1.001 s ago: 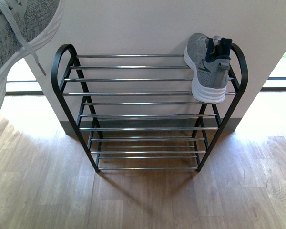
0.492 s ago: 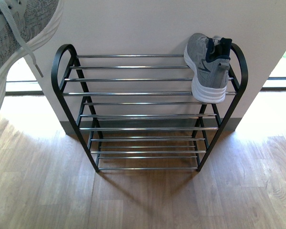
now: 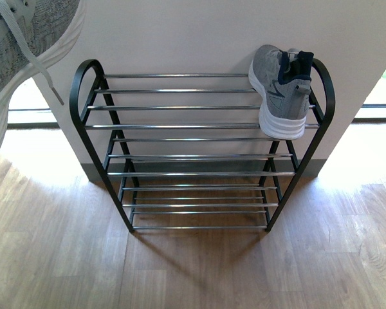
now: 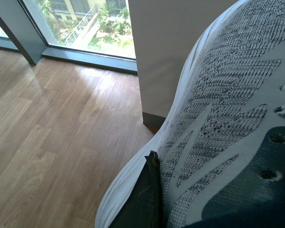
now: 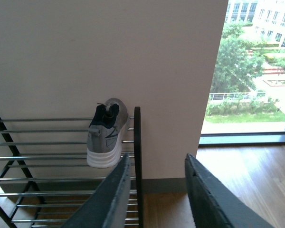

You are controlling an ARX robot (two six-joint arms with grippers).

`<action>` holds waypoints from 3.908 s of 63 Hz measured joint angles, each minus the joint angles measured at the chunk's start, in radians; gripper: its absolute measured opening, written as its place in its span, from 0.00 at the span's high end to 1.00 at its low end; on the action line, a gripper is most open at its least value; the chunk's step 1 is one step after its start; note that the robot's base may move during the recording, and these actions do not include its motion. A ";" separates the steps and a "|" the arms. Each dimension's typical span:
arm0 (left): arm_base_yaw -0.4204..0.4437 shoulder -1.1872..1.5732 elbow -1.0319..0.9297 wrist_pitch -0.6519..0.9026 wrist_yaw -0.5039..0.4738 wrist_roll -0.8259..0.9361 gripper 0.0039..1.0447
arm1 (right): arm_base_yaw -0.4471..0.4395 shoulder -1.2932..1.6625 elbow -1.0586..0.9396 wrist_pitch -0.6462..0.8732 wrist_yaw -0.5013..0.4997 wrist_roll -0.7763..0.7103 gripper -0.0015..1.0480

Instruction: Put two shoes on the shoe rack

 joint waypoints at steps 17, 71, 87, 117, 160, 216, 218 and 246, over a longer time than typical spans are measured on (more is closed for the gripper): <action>0.073 0.268 0.197 0.013 0.153 -0.194 0.99 | 0.000 0.000 0.000 0.000 0.000 0.000 0.14; -0.073 1.315 1.398 -0.391 0.695 -0.432 0.99 | 0.000 0.000 0.000 0.000 0.000 0.000 0.09; -0.060 1.407 1.505 -0.510 0.626 -0.457 0.99 | 0.000 -0.001 0.000 0.000 0.000 0.000 0.09; -0.059 1.521 1.737 -0.610 0.639 -0.473 0.79 | 0.000 -0.001 0.000 0.000 0.000 0.000 0.09; -0.005 0.706 0.746 -0.143 0.248 -0.431 0.09 | 0.000 -0.001 0.000 0.000 0.000 0.000 0.09; 0.182 -0.137 -0.199 0.566 0.403 0.232 0.61 | 0.000 -0.001 0.000 0.000 0.000 0.000 0.09; 0.194 -0.159 -0.225 0.566 0.415 0.248 0.68 | 0.000 -0.001 0.000 0.000 0.000 0.000 0.09; 0.305 -0.408 -0.399 0.486 0.551 0.286 0.99 | 0.000 -0.001 0.000 0.000 0.000 0.000 0.09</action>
